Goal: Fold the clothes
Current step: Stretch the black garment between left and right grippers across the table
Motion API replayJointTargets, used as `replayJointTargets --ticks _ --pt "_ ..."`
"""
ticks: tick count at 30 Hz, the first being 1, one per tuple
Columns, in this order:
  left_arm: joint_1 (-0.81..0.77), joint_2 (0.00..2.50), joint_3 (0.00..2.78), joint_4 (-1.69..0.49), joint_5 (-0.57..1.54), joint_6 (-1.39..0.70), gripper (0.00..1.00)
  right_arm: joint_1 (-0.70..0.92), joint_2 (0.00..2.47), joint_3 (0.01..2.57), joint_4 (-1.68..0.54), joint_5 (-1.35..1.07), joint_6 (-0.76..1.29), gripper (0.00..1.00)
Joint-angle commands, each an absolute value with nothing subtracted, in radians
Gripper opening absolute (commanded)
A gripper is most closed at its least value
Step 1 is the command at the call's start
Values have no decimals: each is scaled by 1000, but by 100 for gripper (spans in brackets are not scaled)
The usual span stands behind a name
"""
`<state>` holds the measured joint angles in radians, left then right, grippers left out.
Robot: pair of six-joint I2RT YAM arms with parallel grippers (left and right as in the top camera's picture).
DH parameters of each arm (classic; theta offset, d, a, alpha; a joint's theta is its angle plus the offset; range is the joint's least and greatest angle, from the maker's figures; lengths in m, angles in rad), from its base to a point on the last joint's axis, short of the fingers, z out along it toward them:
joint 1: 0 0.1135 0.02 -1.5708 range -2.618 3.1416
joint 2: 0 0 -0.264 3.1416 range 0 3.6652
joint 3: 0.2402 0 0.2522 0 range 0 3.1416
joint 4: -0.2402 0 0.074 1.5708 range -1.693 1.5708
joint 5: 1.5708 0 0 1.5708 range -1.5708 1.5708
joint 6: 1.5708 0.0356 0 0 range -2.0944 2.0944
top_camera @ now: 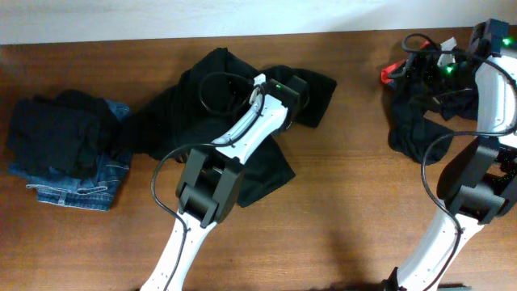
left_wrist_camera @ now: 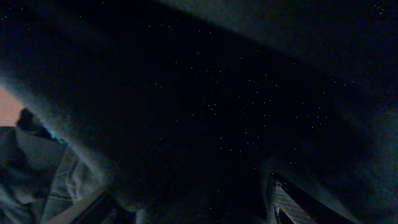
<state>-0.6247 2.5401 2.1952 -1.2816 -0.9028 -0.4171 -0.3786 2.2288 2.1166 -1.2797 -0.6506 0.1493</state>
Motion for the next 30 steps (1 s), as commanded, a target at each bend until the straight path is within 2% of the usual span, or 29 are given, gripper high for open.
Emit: replayJointTargets --ticks 1,2,3,4,6,11,16,22,25,30 --pt "-624 2555 2193 -1297 -997 -459 68 -368 2234 2112 -1283 -681 126 99" --pt "-619 2555 2193 -1303 -1006 -459 60 -368 2234 2112 -1283 -681 126 99" --pt "-616 2555 2194 -1308 -1017 -459 47 -368 2234 2112 -1283 -681 126 99" --pt "-612 2555 2194 -1316 -1028 -460 29 -368 2234 2112 -1282 -681 126 99" --pt "-607 2554 2196 -1348 -1051 -465 1 -368 2234 2112 -1283 -681 126 99" --pt "-604 2550 2273 -1517 -1101 -566 0 -368 2234 2112 -1283 -680 127 99" --pt "-599 2539 2486 -1689 -1100 -588 0 -362 2234 2112 -1292 -668 113 99" --pt "-571 2415 2692 -1688 -1061 -499 0 -269 2234 2108 -1331 -588 -95 97" --pt "-547 2363 2738 -1682 -1040 -476 0 -195 2234 2097 -1309 -559 -84 91" --pt "-513 2310 2748 -1673 -999 -435 0 -76 2234 2041 -1172 -430 89 84"
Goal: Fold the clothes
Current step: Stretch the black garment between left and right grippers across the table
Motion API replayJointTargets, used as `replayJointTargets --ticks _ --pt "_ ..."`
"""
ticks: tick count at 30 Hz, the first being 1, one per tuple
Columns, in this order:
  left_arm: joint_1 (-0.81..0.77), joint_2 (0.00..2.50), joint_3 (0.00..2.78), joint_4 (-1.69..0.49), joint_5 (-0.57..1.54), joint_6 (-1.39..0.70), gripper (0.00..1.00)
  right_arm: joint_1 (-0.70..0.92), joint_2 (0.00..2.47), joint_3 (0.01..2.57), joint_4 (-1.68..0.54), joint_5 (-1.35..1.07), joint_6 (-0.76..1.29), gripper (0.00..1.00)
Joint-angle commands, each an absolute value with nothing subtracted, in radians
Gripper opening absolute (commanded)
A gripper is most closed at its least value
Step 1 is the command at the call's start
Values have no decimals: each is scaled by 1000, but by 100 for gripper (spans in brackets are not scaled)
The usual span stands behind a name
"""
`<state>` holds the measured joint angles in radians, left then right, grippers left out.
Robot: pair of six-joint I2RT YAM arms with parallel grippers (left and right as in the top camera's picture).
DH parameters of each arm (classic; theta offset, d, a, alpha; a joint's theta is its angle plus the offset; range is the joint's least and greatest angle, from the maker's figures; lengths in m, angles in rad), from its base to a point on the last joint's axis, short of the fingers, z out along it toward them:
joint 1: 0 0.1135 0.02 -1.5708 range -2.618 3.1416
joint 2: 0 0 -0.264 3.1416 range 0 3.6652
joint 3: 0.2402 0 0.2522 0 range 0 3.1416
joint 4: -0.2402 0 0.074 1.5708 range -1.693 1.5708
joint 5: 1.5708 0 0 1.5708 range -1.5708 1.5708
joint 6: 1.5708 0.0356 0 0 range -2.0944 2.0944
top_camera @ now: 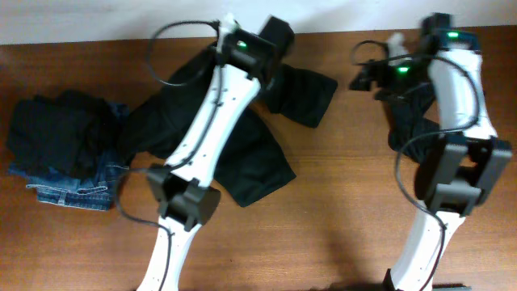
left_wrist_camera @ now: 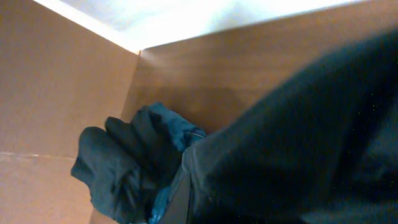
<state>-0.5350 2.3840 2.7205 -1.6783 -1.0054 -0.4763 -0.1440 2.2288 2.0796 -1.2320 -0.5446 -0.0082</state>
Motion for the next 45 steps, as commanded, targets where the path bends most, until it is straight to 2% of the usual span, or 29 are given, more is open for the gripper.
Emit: replayJointTargets --ticks 1,5,6,7,13,15,17,18,19,21,24,32,38,41,45 --pt "-506 2300 2748 -1672 -984 -422 0 -57 2234 2024 -1131 -397 121 83" --pt "-491 2272 2748 -1673 -983 -413 0 -10 2246 1961 -1005 -350 194 83" --pt "-487 2260 2748 -1672 -982 -413 0 1 2265 1938 -959 -350 218 93" --pt "-485 2255 2748 -1669 -982 -413 0 3 2278 1929 -937 -359 220 98" --pt "-485 2249 2748 -1665 -979 -413 0 19 2360 1922 -839 -426 219 100" --pt "-483 2249 2748 -1665 -979 -413 0 27 2381 1922 -813 -453 219 92" --pt "-481 2249 2748 -1665 -982 -413 0 33 2396 1922 -797 -464 220 79" --pt "-481 2249 2748 -1665 -983 -413 0 41 2405 1922 -783 -463 219 63" --pt "-481 2249 2748 -1662 -984 -413 0 46 2408 1922 -774 -464 220 52" --pt "-481 2248 2750 -1655 -995 -412 0 47 2408 1922 -765 -459 217 23" --pt "-476 2237 2751 -1654 -1038 -402 0 31 2387 1929 -774 -461 198 4" --pt "-421 2097 2751 -1630 -1026 -370 0 -97 2189 1953 -919 -464 153 4" --pt "-437 1946 2751 -1561 -885 -229 0 -142 1990 1953 -1049 -450 59 4" --pt "-460 1867 2751 -1560 -883 -221 0 -147 1893 1953 -1095 -363 60 4" --pt "-511 1730 2751 -1533 -738 -132 0 -153 1754 1953 -1137 -277 65 4"
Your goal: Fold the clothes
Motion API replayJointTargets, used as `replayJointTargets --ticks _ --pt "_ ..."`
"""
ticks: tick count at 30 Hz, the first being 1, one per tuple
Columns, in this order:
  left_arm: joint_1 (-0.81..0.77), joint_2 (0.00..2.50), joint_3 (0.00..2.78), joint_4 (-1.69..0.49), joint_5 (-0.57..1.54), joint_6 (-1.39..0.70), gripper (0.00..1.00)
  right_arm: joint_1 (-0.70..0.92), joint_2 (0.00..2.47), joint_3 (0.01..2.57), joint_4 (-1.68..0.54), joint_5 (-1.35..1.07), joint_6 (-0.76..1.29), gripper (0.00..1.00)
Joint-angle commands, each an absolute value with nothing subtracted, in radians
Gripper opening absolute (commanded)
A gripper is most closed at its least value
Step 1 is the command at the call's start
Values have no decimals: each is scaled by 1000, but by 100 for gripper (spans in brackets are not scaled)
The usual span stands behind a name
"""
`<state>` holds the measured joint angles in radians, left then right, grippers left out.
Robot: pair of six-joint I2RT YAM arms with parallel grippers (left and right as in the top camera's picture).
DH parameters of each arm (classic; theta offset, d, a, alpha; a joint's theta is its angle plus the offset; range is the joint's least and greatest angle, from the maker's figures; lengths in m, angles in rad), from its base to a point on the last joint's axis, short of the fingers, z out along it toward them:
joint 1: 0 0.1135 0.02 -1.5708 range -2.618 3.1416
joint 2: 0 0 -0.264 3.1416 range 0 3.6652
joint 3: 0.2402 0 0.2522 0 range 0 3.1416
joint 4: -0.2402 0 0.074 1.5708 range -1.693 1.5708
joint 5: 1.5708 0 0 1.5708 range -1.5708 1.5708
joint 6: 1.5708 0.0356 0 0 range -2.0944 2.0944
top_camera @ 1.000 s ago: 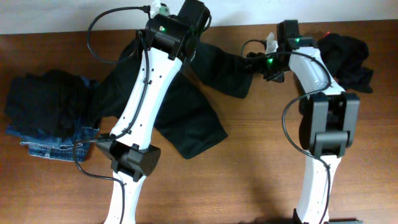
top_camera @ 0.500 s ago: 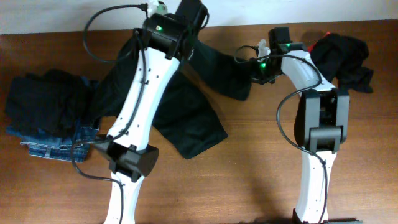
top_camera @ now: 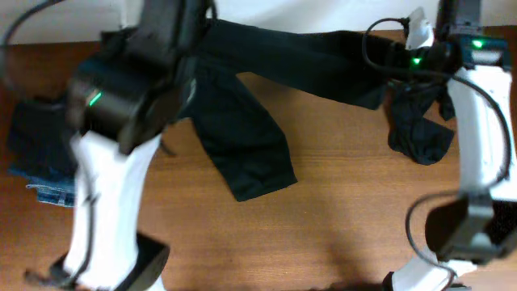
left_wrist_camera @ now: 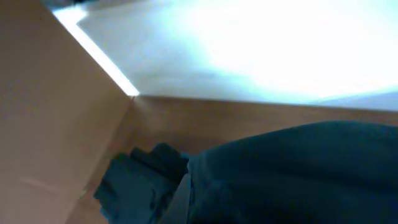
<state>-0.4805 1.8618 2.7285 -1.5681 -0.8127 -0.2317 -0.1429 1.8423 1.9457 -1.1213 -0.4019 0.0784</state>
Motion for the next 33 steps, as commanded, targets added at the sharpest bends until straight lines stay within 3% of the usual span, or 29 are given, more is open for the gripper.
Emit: replayJointTargets --ticks 1,16,27,33 --pt "-523 1706 2751 -1521 -701 -98 0 -153 1725 1953 -1143 -268 68 4" --pt "-916 1489 2751 -1436 -630 85 0 -153 1391 1953 -1208 -102 141 4" --pt "-994 1485 2759 -1316 -719 138 0 -153 1295 1978 -1235 38 178 4" --pt "-1007 1487 2782 -1306 -875 148 0 -152 1287 1995 -1242 31 178 4"
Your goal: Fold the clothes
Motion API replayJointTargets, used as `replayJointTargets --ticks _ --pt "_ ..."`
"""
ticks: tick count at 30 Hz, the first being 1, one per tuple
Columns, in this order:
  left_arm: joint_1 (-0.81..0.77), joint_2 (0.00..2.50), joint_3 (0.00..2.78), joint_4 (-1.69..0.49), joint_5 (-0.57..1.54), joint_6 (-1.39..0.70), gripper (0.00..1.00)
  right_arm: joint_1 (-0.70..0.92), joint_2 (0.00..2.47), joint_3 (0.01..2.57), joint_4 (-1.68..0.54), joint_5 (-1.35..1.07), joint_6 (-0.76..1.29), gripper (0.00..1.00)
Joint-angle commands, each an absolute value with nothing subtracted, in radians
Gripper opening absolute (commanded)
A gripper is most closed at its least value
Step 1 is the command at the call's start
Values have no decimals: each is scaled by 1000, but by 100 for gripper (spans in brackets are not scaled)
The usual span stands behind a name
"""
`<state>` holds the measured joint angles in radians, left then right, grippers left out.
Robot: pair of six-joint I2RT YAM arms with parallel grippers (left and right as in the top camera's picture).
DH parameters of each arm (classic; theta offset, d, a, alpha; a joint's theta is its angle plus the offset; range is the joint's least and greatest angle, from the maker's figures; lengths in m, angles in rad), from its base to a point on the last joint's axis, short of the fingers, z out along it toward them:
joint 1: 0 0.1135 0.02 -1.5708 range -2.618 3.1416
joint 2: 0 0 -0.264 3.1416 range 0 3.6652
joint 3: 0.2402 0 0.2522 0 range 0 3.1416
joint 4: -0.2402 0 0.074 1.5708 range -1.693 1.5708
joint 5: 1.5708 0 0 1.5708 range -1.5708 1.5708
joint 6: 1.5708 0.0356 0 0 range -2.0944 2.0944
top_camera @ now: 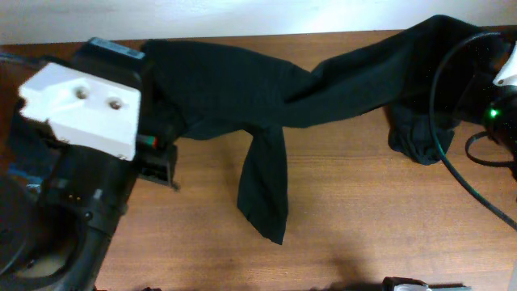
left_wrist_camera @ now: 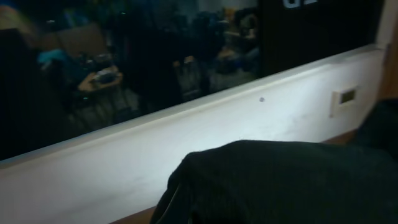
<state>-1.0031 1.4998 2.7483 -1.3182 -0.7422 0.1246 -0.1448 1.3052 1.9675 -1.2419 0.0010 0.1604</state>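
A black garment [top_camera: 266, 85] hangs stretched across the back of the table, from my left arm [top_camera: 81, 105] to my right arm [top_camera: 501, 105]. One long part of it droops down to the table's middle [top_camera: 262, 202]. My left arm is raised close to the overhead camera and hides its own gripper. In the left wrist view the black cloth [left_wrist_camera: 280, 180] fills the lower frame and covers the fingers. The garment's right end [top_camera: 452, 36] is lifted at my right arm, whose gripper is hidden by cloth and cables.
A second dark garment [top_camera: 416, 141] lies bunched on the wooden table [top_camera: 363, 210] at the right. A sliver of dark cloth [top_camera: 18, 141] shows at the left edge behind my left arm. A white wall [top_camera: 242, 16] runs along the back edge.
My left arm is higher and nearer the camera. My right arm is further right. The garment is pulled wider and its lower part, then spread on the table, now hangs as a narrow strip.
The black garment lay crumpled at the back middle with my left gripper down on it and my right arm over the dark pile. Then both arms were at its back edge. Then it hung spread between them, and now it is raised higher and wider.
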Motion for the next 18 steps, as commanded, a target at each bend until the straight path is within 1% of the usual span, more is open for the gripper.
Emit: replayJointTargets --ticks 1,5,10,14,18 --pt "-1007 1493 2782 -1323 -902 136 0 -152 1292 1995 -1249 31 178 4" --pt "-999 1536 2782 -1357 -1006 91 0 -151 1327 1995 -1294 25 178 4" --pt "-1013 1572 2783 -1299 -1009 127 0 -151 1338 1998 -1288 -25 178 4" --pt "-1095 1569 2784 -1206 -1011 229 0 -151 1304 2038 -1282 -26 177 4" --pt "-1235 1561 2784 -1082 -1069 342 0 -151 1264 2107 -1291 -26 177 4"
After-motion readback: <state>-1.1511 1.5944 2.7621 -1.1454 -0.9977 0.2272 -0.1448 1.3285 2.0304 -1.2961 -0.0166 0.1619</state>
